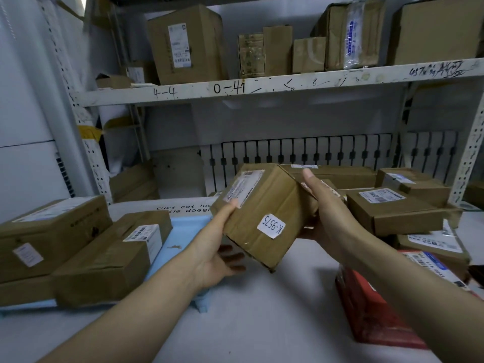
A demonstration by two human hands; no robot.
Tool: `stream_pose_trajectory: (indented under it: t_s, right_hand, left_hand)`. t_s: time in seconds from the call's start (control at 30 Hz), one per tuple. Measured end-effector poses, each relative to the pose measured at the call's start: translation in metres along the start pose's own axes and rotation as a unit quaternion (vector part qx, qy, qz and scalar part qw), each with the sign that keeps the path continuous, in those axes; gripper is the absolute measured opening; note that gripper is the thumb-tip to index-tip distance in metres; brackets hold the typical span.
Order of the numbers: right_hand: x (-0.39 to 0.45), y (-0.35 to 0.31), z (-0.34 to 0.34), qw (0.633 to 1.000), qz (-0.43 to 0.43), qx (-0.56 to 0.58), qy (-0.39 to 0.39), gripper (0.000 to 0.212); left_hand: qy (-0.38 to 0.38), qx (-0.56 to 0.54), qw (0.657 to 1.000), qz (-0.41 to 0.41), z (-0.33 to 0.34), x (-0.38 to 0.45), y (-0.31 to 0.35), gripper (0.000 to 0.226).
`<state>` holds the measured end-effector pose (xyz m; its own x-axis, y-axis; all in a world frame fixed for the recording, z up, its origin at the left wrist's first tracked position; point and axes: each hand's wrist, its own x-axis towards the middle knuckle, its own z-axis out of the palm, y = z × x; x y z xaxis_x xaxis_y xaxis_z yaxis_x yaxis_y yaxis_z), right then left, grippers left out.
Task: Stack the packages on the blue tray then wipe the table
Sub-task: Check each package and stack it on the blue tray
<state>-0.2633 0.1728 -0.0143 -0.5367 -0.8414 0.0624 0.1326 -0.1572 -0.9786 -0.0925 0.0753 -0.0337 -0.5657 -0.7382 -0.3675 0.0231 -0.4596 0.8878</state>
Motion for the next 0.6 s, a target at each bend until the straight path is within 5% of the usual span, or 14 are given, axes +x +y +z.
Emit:
stream_pose_trajectory:
  t_s: [0.17, 0.3, 0.6]
  right_hand:
    - [0.000, -0.001, -0.006, 0.998, 0.026, -0.036, -0.035, 0.061]
    - [-0.005, -0.003, -0.008, 0.993, 0.041, -0.111, -0.027, 0.057]
    - [0.009, 0.006, -0.005, 0.978, 0.072, -0.198, 0.005, 0.028]
  left_hand:
    - [-0.051, -0.065, 0.997, 0.002, 0.005, -0.008, 0.000, 0.051]
    - [-0.005, -0.033, 0.999, 0.033, 0.006, -0.011, 0.002, 0.040]
    - [0.076, 0.060, 0.984, 0.150, 0.007, -0.007, -0.001, 0.092]
